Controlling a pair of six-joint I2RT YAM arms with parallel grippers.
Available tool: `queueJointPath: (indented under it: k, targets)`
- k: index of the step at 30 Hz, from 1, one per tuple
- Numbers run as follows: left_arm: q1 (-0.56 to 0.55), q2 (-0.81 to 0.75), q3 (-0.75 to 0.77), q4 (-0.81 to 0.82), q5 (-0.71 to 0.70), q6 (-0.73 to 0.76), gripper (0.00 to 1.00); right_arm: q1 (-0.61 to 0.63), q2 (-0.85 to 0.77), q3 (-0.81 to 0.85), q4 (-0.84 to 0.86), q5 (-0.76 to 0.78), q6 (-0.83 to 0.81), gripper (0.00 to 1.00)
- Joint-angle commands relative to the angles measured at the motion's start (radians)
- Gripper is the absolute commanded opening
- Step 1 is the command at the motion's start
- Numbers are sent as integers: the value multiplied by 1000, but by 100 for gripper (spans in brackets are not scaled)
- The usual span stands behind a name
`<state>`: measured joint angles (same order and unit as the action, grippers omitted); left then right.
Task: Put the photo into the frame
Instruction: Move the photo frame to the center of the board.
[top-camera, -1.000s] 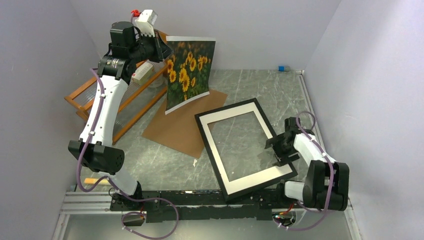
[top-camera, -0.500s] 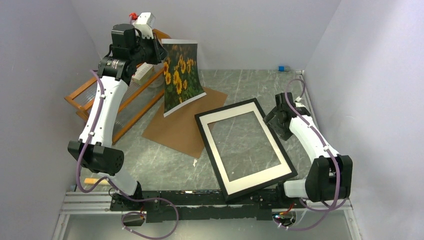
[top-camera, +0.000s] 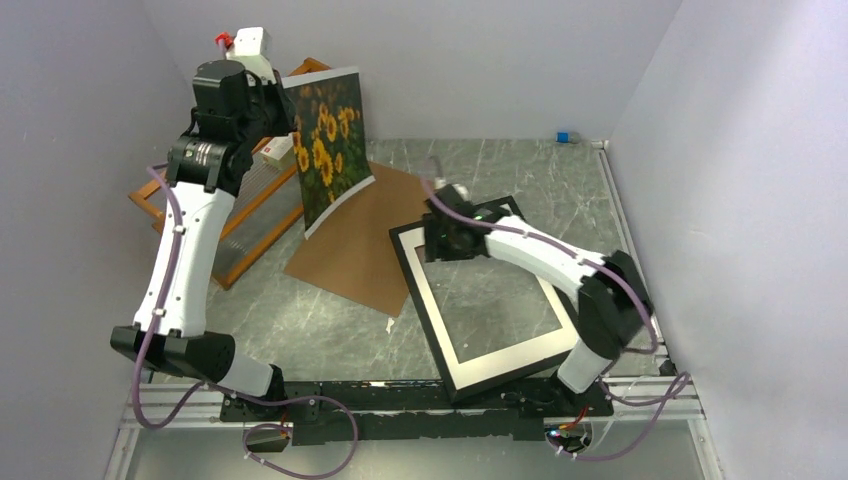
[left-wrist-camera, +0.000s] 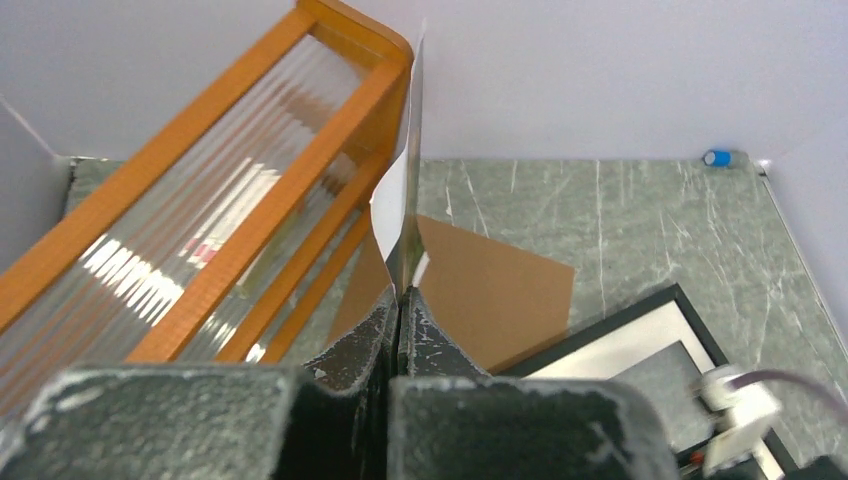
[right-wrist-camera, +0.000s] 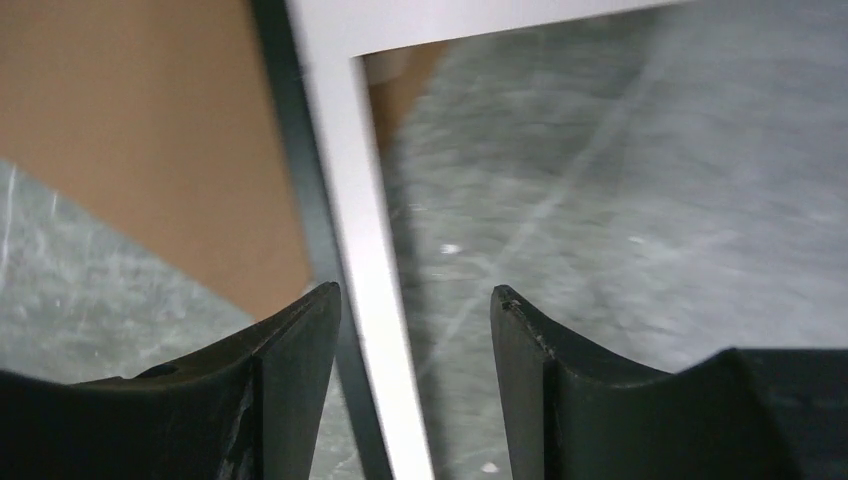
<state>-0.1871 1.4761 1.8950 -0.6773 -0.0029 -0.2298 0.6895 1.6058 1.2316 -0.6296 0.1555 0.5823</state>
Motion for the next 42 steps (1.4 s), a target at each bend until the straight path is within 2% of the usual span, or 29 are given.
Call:
queueJointPath:
  k: [1,9,14,20,26,32,34,39,42]
  targets:
    - [-3,-72,-10,24,-84,16,3,133,130,136,-64,40,-62,58]
    - [-3,-117,-39,-37,-149,21,3,227,317,307,-76,16,-128,42]
    - [-2,-135,-53,-55,-189,30,3,237,377,333,-103,33,-112,42]
    - [-2,-141,-65,-60,-200,37,3,243,415,347,-127,78,-107,50]
    - [-2,-141,-65,-62,-243,51,3,247,448,348,-111,48,-111,43]
    - [-2,-143,-68,-59,-244,62,3,251,471,369,-138,113,-93,42]
    - [-2,-143,-70,-58,-245,62,3,252,474,371,-139,137,-89,37]
    - [-2,-143,-68,-59,-250,65,2,252,484,389,-128,191,-78,16]
    - [-2,-143,-66,-61,-261,66,3,251,481,405,-110,220,-80,10]
